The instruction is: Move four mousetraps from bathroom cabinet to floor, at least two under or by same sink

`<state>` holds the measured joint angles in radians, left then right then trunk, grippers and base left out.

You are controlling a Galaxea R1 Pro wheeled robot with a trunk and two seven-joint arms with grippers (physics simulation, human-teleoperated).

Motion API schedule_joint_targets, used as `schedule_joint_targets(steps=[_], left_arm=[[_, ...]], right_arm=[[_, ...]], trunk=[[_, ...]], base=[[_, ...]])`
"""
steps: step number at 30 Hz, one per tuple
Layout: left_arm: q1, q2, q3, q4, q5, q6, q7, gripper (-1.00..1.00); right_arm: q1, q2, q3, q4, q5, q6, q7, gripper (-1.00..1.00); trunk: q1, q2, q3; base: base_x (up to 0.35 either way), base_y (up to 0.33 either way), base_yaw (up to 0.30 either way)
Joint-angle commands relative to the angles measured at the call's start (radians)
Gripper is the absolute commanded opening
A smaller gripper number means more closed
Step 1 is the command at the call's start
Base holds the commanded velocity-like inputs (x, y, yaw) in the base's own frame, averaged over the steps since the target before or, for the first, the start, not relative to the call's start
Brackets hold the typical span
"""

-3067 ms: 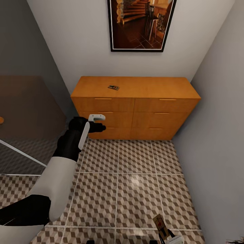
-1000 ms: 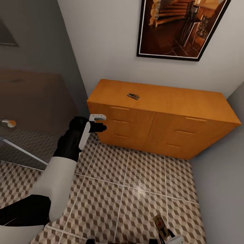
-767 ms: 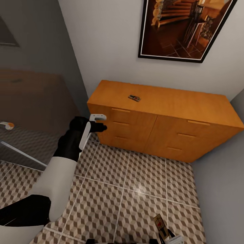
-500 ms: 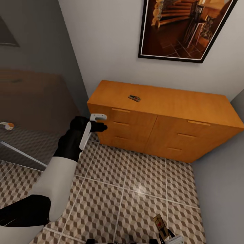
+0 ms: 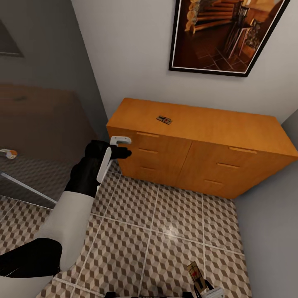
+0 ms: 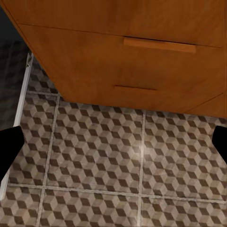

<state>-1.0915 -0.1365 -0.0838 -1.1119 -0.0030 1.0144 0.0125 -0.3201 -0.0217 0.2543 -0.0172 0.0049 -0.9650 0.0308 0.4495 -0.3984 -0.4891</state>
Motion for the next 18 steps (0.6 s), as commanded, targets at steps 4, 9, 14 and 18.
schedule_joint_targets(steps=[4, 9, 14, 18], left_arm=[[-0.001, -0.001, 0.0, -0.015, 0.001, 0.004, 0.001, 1.0], [-0.001, -0.003, 0.001, 0.012, 0.001, 0.003, 0.003, 1.0], [-0.035, -0.008, 0.002, 0.066, 0.001, 0.002, 0.004, 1.0], [-0.104, -0.008, 0.003, 0.156, 0.005, 0.0, 0.005, 1.0]], right_arm=[[0.0, 0.0, -0.001, 0.0, -0.002, -0.003, 0.006, -1.0], [0.0, 0.001, -0.001, 0.0, -0.002, -0.003, 0.006, -1.0], [0.0, 0.002, -0.001, 0.0, -0.002, -0.003, 0.006, -1.0], [0.0, 0.002, -0.001, 0.0, -0.002, -0.002, 0.006, -1.0]], trunk=[[0.001, -0.002, -0.001], [0.001, -0.002, -0.001], [0.001, -0.002, -0.001], [0.001, -0.002, -0.001]], base=[[0.0, 0.0, 0.0], [0.0, 0.0, 0.0], [0.0, 0.0, 0.0], [0.0, 0.0, 0.0]])
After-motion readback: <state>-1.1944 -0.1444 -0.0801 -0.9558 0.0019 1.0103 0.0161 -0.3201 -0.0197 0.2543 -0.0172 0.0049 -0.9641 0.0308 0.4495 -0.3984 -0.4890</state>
